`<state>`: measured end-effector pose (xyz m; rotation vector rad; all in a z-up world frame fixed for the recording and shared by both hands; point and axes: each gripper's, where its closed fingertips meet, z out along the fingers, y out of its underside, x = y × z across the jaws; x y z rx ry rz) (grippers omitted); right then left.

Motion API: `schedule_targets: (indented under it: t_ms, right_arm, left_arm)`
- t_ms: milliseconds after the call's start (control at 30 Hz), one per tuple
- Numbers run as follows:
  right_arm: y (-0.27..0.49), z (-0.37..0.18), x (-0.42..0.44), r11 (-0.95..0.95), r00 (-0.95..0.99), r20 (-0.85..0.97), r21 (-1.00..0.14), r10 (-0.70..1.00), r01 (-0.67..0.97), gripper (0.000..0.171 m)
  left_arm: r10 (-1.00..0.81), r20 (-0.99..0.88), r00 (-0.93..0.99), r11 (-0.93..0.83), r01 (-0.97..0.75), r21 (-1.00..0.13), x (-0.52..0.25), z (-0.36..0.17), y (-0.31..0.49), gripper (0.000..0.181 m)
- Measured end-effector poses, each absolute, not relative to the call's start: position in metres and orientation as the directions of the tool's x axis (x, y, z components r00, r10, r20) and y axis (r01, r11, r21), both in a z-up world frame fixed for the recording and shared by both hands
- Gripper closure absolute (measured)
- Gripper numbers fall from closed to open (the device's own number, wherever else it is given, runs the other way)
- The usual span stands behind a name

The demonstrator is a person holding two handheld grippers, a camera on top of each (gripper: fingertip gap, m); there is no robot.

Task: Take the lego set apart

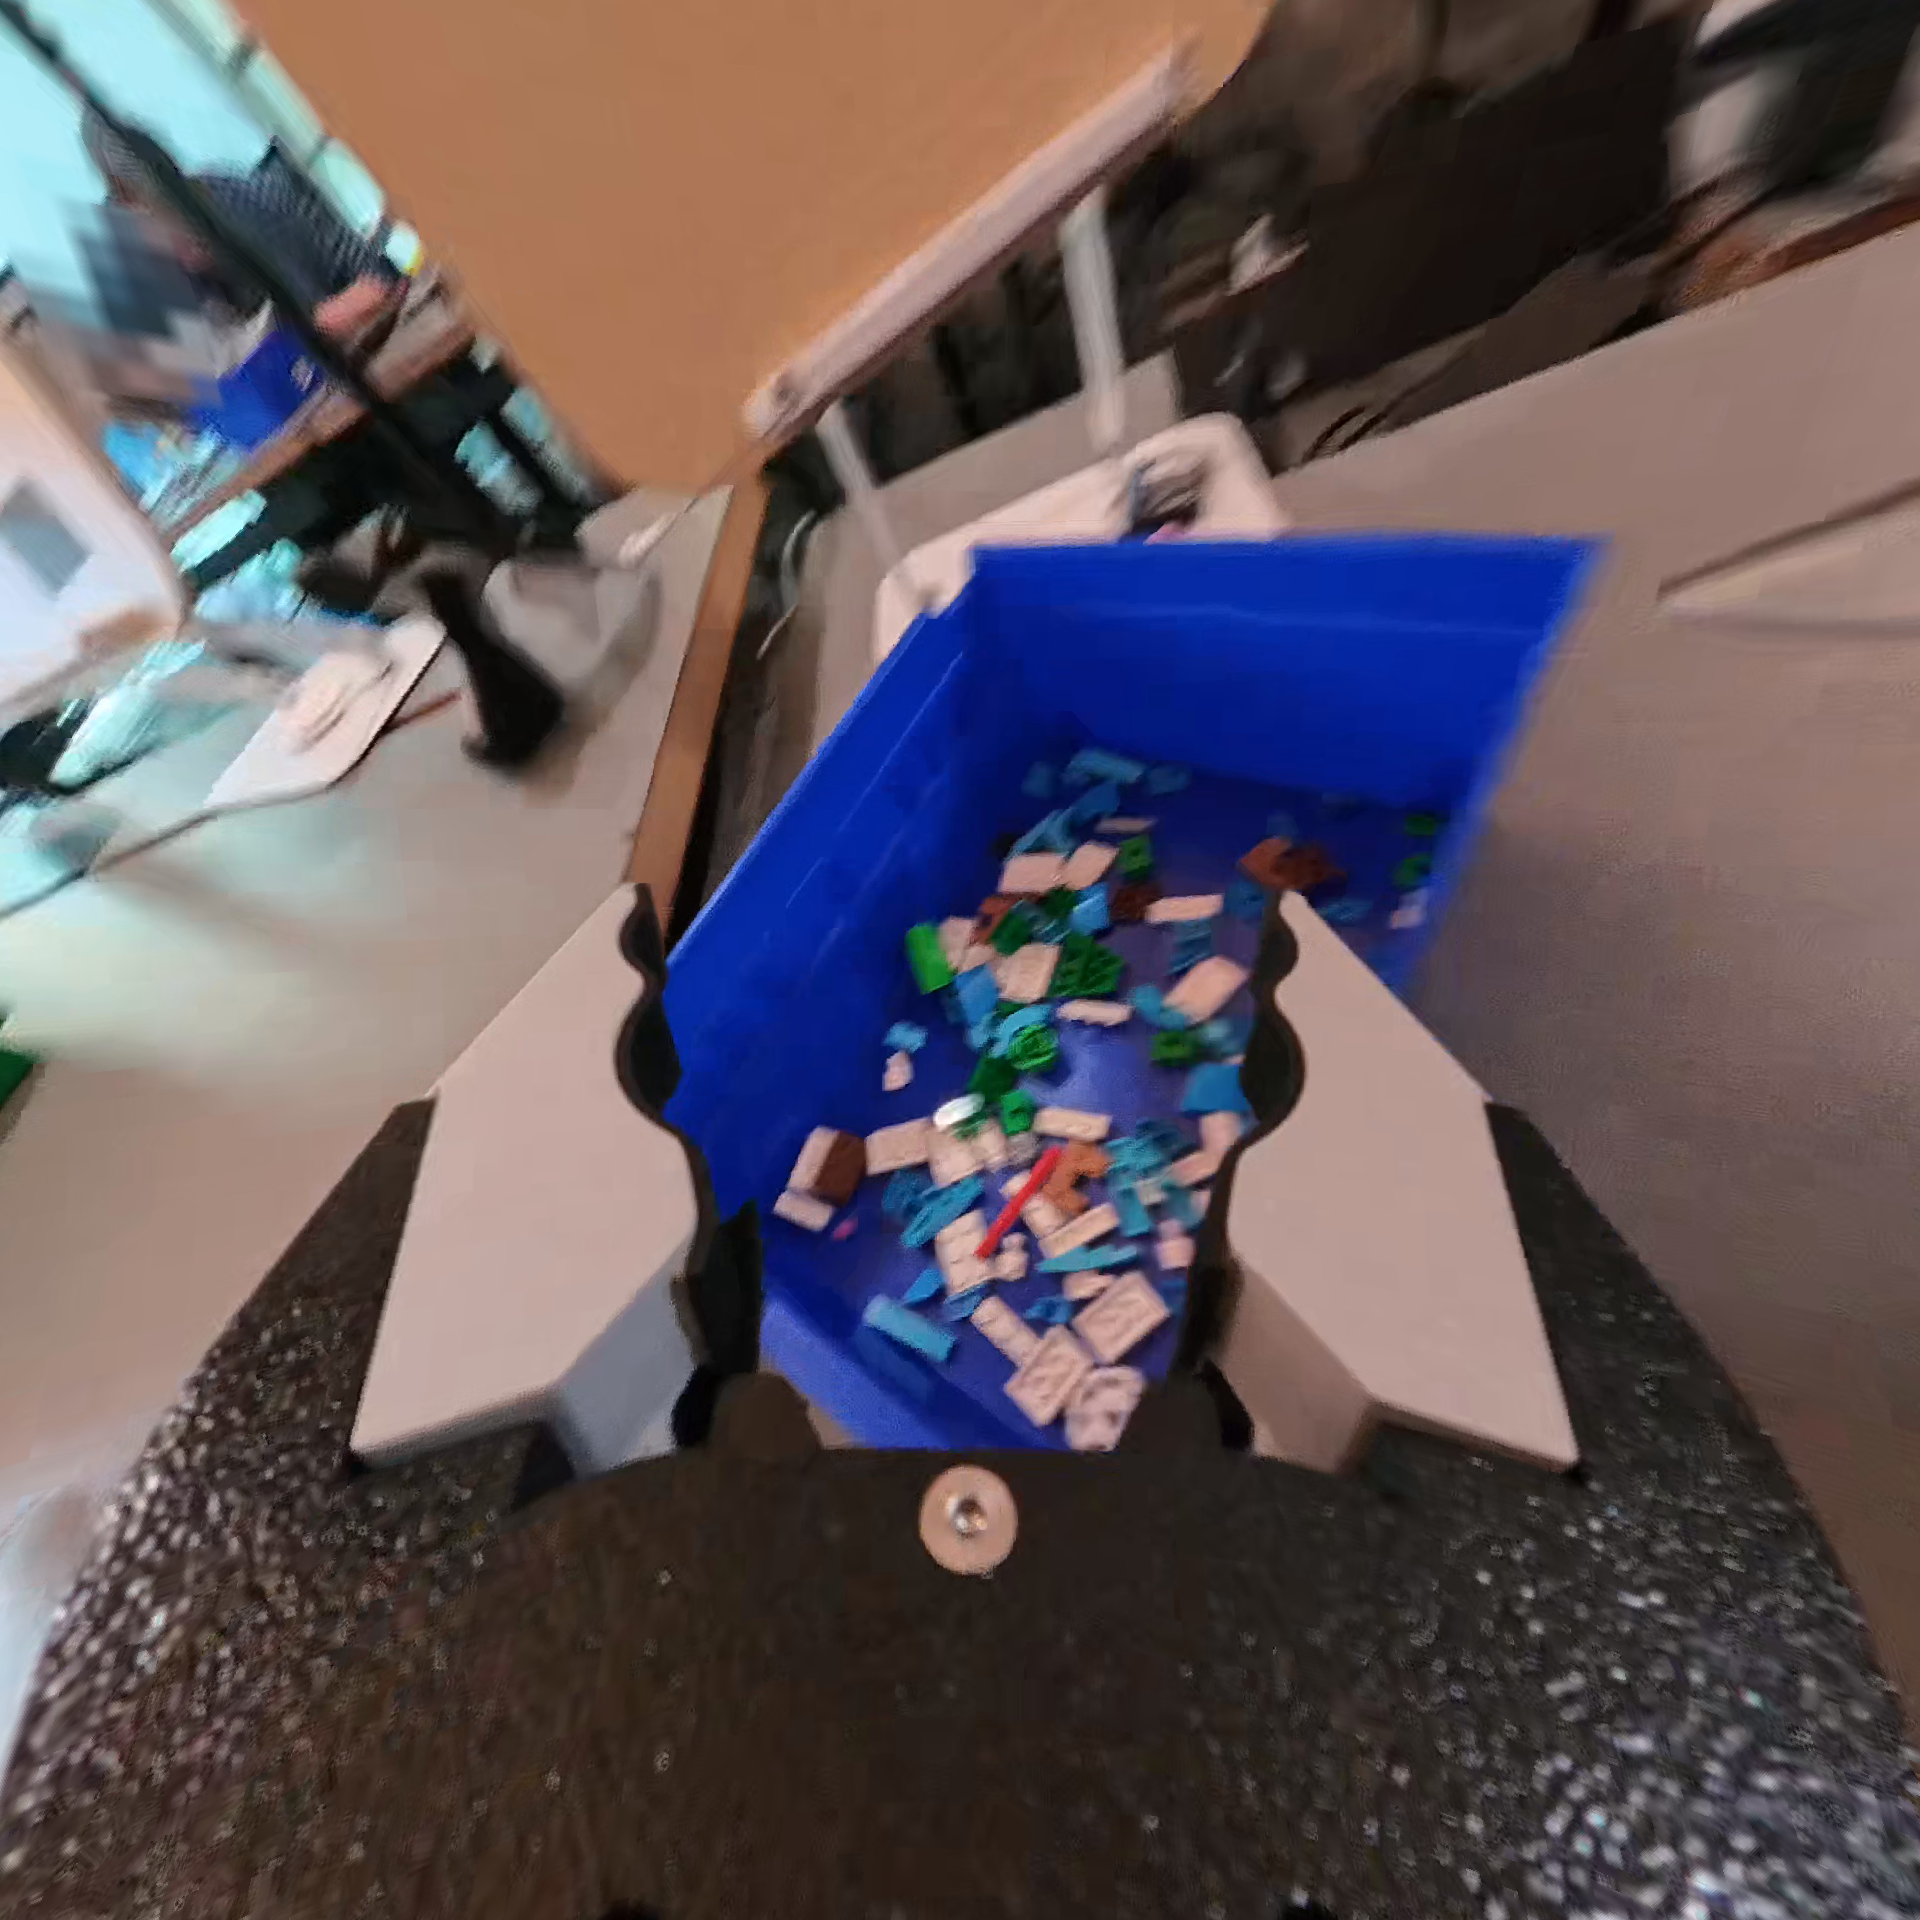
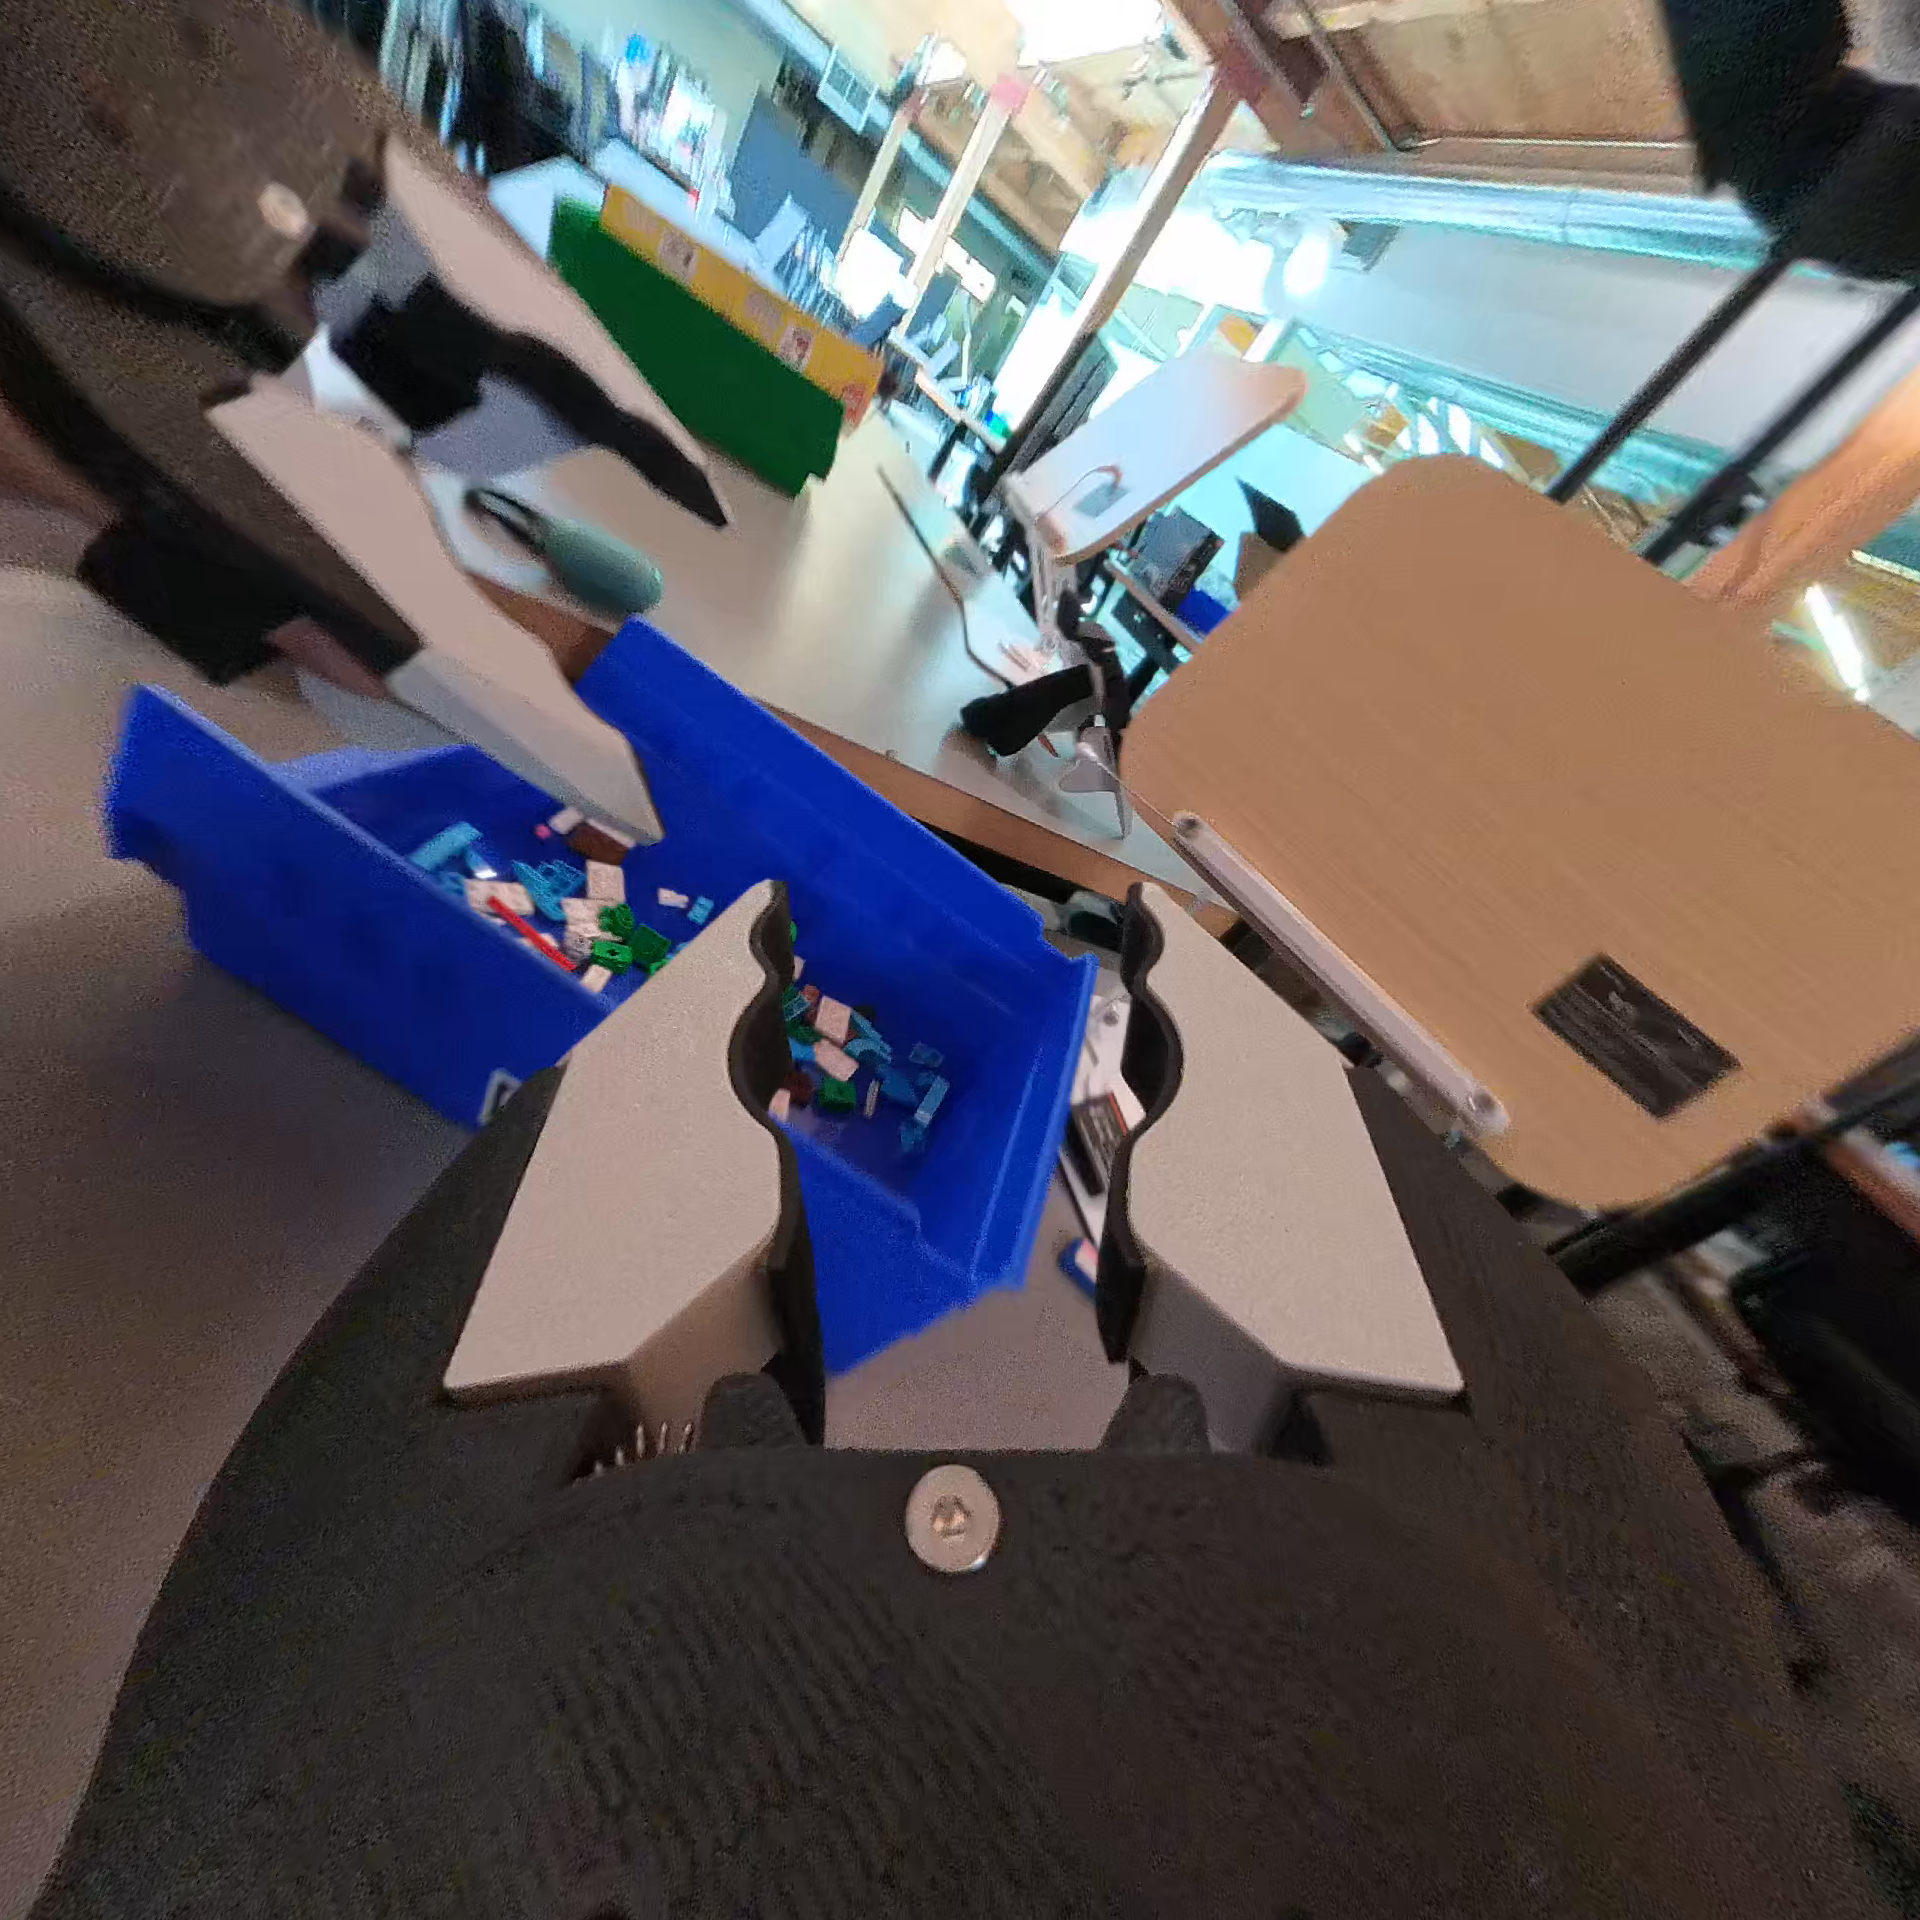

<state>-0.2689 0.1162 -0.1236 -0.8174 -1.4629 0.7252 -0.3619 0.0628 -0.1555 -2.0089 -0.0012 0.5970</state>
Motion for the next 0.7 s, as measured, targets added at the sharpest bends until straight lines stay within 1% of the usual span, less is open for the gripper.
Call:
schedule_targets:
  t_ms: [33, 100, 167, 233, 300, 400, 433, 467, 533, 600, 700]
  right_arm:
    - [0.122, -0.115, -0.243, 0.509, 0.006, 0.509, -0.86, 0.86, 0.041, 0.109]
    - [0.135, -0.107, -0.185, 0.439, 0.004, 0.439, -0.898, 0.898, 0.025, 0.113]
    - [0.146, -0.121, -0.125, 0.391, -0.053, 0.388, -0.916, 0.92, 0.09, 0.123]
    - [0.156, -0.155, -0.069, 0.335, -0.123, 0.314, -0.912, 0.941, 0.236, 0.126]
    - [0.162, -0.198, -0.018, 0.257, -0.164, 0.207, -0.88, 0.964, 0.399, 0.129]
    - [0.147, -0.246, 0.033, 0.076, -0.17, -0.02, -0.837, 0.985, 0.542, 0.129]
    - [0.139, -0.256, 0.042, 0.026, -0.157, -0.077, -0.826, 0.985, 0.563, 0.128]
    - [0.133, -0.265, 0.046, -0.003, -0.131, -0.095, -0.819, 0.987, 0.574, 0.129]
    - [0.121, -0.287, 0.048, -0.008, -0.093, -0.085, -0.78, 0.992, 0.625, 0.131]
    - [0.115, -0.307, 0.046, 0.008, -0.057, -0.042, -0.734, 0.997, 0.679, 0.134]
    - [0.114, -0.32, 0.037, 0.026, -0.035, 0.003, -0.721, 0.999, 0.693, 0.146]
  left_arm:
    - [0.197, -0.401, 0.895, -0.451, -0.28, -0.847, -0.337, -0.148, 0.065, 0.069]
    - [0.042, -0.381, 0.923, -0.346, -0.345, -0.873, -0.276, -0.14, 0.073, 0.071]
    - [-0.183, -0.35, 0.919, -0.28, -0.39, -0.877, -0.205, -0.15, 0.081, 0.074]
    - [-0.396, -0.288, 0.872, -0.265, -0.409, -0.873, -0.14, -0.173, 0.088, 0.079]
    - [-0.547, -0.259, 0.796, -0.268, -0.46, -0.847, -0.092, -0.202, 0.096, 0.082]
    - [-0.635, -0.257, 0.729, -0.292, -0.534, -0.794, -0.053, -0.244, 0.117, 0.088]
    - [-0.662, -0.231, 0.713, -0.302, -0.535, -0.789, -0.042, -0.254, 0.122, 0.09]
    - [-0.675, -0.214, 0.706, -0.308, -0.534, -0.787, -0.033, -0.261, 0.127, 0.091]
    - [-0.682, -0.201, 0.703, -0.322, -0.535, -0.781, -0.024, -0.272, 0.135, 0.096]
    - [-0.72, -0.195, 0.666, -0.296, -0.549, -0.782, -0.013, -0.278, 0.134, 0.103]
    - [-0.767, -0.243, 0.593, -0.232, -0.611, -0.757, -0.001, -0.287, 0.128, 0.117]
